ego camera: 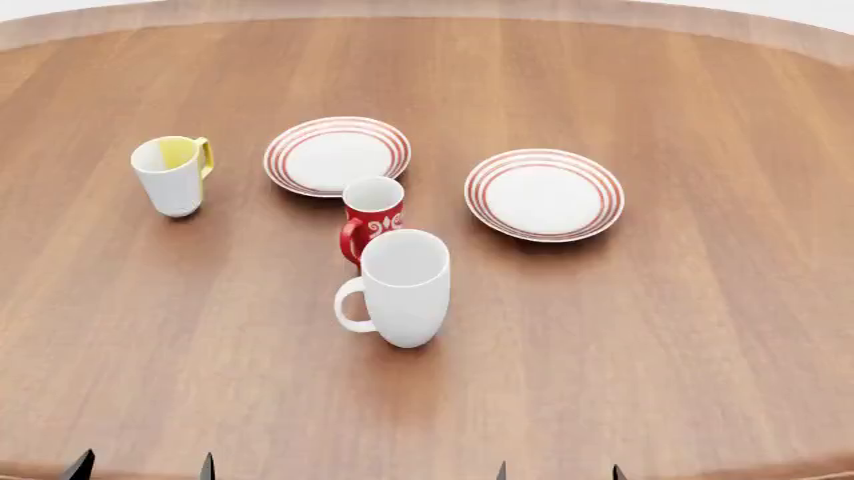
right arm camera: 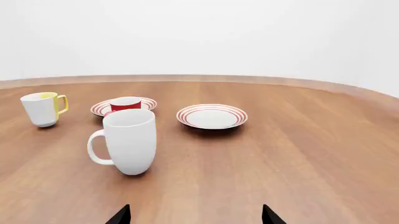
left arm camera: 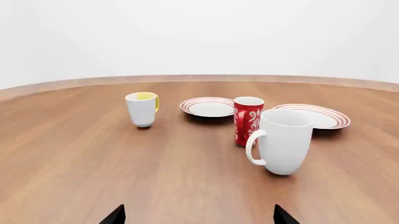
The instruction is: Put the white mug on the left plate.
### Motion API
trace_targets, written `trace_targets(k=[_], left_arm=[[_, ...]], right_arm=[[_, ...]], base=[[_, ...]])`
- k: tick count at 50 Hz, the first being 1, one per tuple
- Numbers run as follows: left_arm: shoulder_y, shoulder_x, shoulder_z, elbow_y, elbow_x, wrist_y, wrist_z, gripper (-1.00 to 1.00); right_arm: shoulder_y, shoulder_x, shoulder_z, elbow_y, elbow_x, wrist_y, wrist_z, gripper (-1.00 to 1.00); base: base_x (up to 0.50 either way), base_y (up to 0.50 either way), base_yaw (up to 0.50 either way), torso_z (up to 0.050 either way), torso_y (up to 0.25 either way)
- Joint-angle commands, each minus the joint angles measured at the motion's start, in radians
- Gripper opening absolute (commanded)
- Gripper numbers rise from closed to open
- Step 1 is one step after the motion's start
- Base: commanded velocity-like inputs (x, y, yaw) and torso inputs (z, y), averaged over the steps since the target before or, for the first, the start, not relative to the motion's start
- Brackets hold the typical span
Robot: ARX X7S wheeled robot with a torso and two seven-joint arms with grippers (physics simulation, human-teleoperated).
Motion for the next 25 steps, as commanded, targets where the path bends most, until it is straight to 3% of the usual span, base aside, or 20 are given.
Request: trace_targets(k=[1, 4, 10, 16, 25], left_arm=[[0.002, -0.026, 0.03, 0.009, -0.026, -0.006, -0.03, 1.0], [-0.013, -0.053, 0.026, -0.012, -0.024, 0.018, -0.039, 1.0], [-0.022, -0.105, 0.019, 0.078, -0.041, -0.082, -0.022, 1.0], [0.024, -0.156, 0.009, 0.33, -0.044, -0.251, -0.014, 1.0], [0.068, -0.221, -0.004, 0.533, -0.047, -0.386, -0.003, 1.0]], right_arm=[[-0.001, 0.014, -0.019, -0.004, 0.014, 0.002, 0.019, 1.0], [-0.017, 0.054, -0.032, -0.033, -0.006, 0.01, 0.016, 1.0], [-0.067, 0.112, -0.045, -0.199, -0.01, 0.101, -0.012, 1.0], [-0.1, 0.175, -0.047, -0.456, -0.002, 0.282, -0.052, 1.0], [-0.093, 0.212, -0.057, -0.625, -0.03, 0.438, -0.059, 1.0]], base=[[0.0, 0.0, 0.0, 0.0, 0.0], [0.0, 0.0, 0.0, 0.0, 0.0], [0.0, 0.0, 0.0, 0.0, 0.0], [0.02, 0.0, 0.0, 0.0, 0.0], [0.31, 0.0, 0.0, 0.0, 0.0]])
